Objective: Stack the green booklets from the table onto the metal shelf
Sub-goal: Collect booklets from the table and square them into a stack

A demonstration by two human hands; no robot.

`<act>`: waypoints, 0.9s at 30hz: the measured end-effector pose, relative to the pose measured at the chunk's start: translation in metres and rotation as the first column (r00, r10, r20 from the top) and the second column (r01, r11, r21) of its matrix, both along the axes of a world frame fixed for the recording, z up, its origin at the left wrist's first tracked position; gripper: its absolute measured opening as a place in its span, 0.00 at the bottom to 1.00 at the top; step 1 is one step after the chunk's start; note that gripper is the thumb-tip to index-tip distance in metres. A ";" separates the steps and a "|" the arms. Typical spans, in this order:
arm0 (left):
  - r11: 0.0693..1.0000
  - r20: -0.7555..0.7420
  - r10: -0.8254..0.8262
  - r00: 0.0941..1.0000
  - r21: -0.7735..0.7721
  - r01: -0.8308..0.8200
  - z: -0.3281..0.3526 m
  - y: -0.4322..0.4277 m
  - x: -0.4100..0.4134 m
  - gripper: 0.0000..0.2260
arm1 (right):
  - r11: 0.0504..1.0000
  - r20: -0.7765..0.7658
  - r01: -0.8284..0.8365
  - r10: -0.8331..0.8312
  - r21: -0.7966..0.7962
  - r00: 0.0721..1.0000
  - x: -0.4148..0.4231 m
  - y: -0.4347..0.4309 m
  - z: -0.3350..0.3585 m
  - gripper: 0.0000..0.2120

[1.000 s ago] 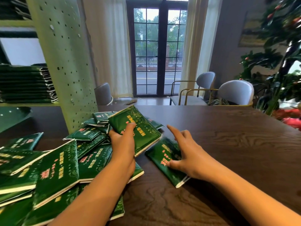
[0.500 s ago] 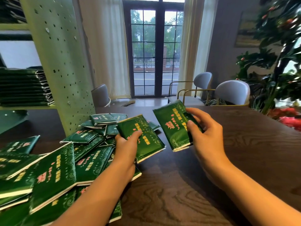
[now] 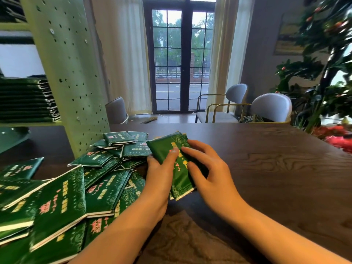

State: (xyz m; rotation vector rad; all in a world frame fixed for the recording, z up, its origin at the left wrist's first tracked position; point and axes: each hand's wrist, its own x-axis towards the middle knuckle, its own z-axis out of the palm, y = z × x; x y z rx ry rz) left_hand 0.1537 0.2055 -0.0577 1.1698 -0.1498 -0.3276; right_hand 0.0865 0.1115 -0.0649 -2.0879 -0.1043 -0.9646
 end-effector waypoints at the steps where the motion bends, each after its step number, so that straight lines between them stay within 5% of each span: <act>1: 1.000 0.017 0.000 1.000 0.005 0.000 0.000 0.001 0.001 0.17 | 1.000 -0.020 -0.016 0.016 -0.019 1.000 0.000 0.000 0.000 0.19; 8: 0.999 -0.031 0.000 1.000 -0.037 -0.001 0.002 0.007 0.008 0.19 | 0.997 -0.097 -0.059 0.053 -0.054 0.994 -0.002 -0.004 0.000 0.22; 14: 0.997 -0.075 0.004 0.997 -0.081 -0.010 0.010 0.014 0.011 0.19 | 0.975 -0.318 -0.199 0.222 0.103 0.922 -0.004 -0.001 0.000 0.27; 19: 0.999 -0.064 -0.043 0.997 -0.035 0.041 0.015 0.016 0.009 0.15 | 0.955 -0.357 -0.254 0.294 0.155 0.887 -0.004 -0.006 0.001 0.27; 27: 0.935 0.045 0.326 0.944 -0.160 -0.316 0.033 0.030 0.033 0.19 | 0.981 -0.335 -0.179 0.193 0.072 0.922 0.015 -0.006 0.013 0.19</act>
